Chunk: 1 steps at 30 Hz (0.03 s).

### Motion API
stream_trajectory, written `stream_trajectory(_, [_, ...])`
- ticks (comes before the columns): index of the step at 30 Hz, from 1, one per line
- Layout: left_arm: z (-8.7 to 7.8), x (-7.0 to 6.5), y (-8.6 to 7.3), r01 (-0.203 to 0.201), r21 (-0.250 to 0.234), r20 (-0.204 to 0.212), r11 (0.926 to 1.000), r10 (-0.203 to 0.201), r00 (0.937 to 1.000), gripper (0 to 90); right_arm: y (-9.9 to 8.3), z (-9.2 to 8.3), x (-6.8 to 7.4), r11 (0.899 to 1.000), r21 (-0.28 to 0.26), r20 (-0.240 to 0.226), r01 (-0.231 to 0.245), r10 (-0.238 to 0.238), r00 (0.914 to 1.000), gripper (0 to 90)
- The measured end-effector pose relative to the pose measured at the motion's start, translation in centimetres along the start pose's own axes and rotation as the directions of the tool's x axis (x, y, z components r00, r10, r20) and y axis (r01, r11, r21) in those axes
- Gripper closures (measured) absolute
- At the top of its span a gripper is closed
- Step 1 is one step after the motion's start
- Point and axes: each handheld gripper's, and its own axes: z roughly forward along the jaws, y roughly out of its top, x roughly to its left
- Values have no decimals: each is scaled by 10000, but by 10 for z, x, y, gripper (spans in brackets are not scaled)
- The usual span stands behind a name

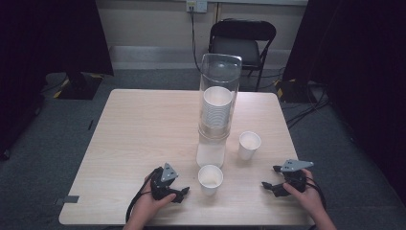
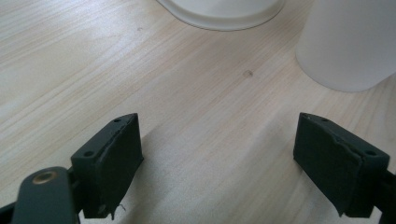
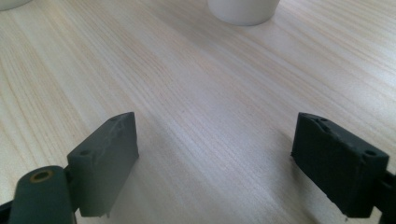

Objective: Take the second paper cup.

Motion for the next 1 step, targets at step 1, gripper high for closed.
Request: stream_trajectory(1, [0,0,0,0,0,0,10000,0,10000,149,0,0,0,10000,0,0,0,0,10000,137])
